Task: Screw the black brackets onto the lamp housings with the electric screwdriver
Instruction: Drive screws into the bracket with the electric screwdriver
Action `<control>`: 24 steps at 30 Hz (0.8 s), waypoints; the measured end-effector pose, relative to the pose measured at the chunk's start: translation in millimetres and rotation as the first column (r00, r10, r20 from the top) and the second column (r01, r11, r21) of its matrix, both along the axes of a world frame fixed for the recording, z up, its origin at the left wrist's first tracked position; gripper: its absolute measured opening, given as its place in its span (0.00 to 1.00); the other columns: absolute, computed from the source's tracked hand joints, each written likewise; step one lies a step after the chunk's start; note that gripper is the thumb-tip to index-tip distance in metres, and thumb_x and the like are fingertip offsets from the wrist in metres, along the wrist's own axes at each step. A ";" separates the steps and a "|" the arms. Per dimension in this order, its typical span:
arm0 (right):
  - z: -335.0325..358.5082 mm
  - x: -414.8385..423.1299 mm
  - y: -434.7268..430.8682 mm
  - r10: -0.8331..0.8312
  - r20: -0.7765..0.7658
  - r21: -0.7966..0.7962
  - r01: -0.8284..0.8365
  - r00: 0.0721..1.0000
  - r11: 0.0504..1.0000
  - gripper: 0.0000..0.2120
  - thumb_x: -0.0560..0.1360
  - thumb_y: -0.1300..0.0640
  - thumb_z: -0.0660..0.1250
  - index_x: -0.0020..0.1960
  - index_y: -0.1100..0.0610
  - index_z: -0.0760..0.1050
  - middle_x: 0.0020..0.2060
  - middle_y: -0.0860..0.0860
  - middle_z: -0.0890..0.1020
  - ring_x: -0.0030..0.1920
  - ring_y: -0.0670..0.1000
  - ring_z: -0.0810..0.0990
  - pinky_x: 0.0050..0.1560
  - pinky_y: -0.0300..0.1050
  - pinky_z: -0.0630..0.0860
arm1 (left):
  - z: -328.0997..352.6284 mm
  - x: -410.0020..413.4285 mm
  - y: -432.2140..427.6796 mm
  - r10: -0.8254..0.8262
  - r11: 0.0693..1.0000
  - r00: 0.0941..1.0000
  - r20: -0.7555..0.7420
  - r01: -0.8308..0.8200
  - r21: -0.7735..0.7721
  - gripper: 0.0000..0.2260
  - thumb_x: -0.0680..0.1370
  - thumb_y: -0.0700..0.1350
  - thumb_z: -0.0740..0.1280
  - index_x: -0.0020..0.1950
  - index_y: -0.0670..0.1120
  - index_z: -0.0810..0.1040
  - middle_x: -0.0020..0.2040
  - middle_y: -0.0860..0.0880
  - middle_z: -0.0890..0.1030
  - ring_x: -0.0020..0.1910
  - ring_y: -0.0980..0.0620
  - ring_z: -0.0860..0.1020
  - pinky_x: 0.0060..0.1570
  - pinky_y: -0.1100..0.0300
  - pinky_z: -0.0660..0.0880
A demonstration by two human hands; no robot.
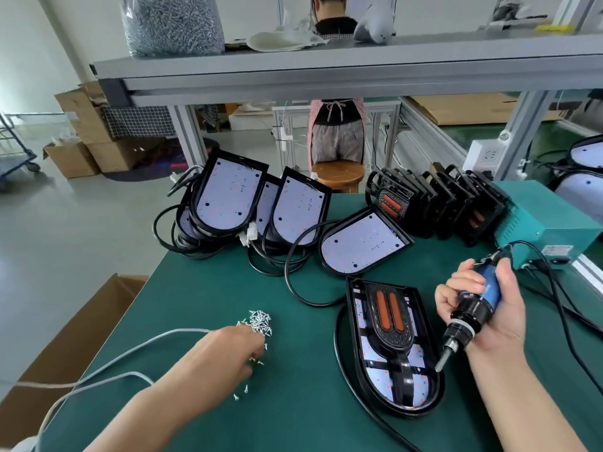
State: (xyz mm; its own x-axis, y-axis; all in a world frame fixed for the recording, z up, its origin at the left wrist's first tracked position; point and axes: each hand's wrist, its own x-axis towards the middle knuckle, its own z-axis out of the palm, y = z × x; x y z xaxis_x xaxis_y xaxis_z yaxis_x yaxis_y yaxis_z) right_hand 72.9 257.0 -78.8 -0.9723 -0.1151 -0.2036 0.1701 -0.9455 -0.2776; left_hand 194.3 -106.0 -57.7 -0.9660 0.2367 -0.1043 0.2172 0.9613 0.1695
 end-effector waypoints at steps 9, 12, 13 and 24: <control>39.0 6.8 -4.1 -0.081 0.027 0.046 0.080 0.996 0.996 0.18 0.75 0.38 0.69 0.49 0.53 0.75 0.31 0.41 0.71 0.28 0.39 0.72 0.34 0.37 0.62 | 13.1 -11.4 22.2 0.011 0.977 1.000 -0.022 -0.006 0.214 0.08 0.75 0.40 0.61 0.40 0.53 0.68 0.37 0.56 0.74 0.36 0.55 0.71 0.38 0.63 0.71; 57.1 9.9 -9.1 -0.114 0.021 0.059 0.113 0.993 0.992 0.17 0.75 0.39 0.70 0.49 0.53 0.76 0.33 0.41 0.72 0.28 0.40 0.72 0.33 0.37 0.64 | 24.7 -12.1 48.5 0.175 0.790 0.984 0.033 -0.160 0.591 0.11 0.73 0.38 0.67 0.39 0.54 0.75 0.32 0.54 0.77 0.29 0.59 0.71 0.32 0.67 0.70; 63.5 11.0 -11.7 -0.131 0.018 0.070 0.129 0.991 0.989 0.17 0.74 0.40 0.71 0.49 0.53 0.76 0.33 0.41 0.72 0.28 0.40 0.72 0.32 0.37 0.65 | 26.6 -14.0 56.3 0.214 0.704 0.974 0.069 -0.203 0.681 0.11 0.74 0.36 0.68 0.39 0.52 0.76 0.32 0.52 0.78 0.29 0.59 0.71 0.31 0.66 0.70; 112.2 14.5 -53.7 -0.322 -0.174 0.312 0.362 0.931 0.878 0.12 0.79 0.46 0.67 0.46 0.54 0.74 0.33 0.47 0.74 0.30 0.45 0.71 0.31 0.37 0.69 | 38.3 -26.6 118.6 -0.037 -0.187 0.902 0.430 -0.429 0.884 0.04 0.67 0.41 0.75 0.37 0.43 0.81 0.41 0.35 0.83 0.36 0.47 0.83 0.35 0.64 0.79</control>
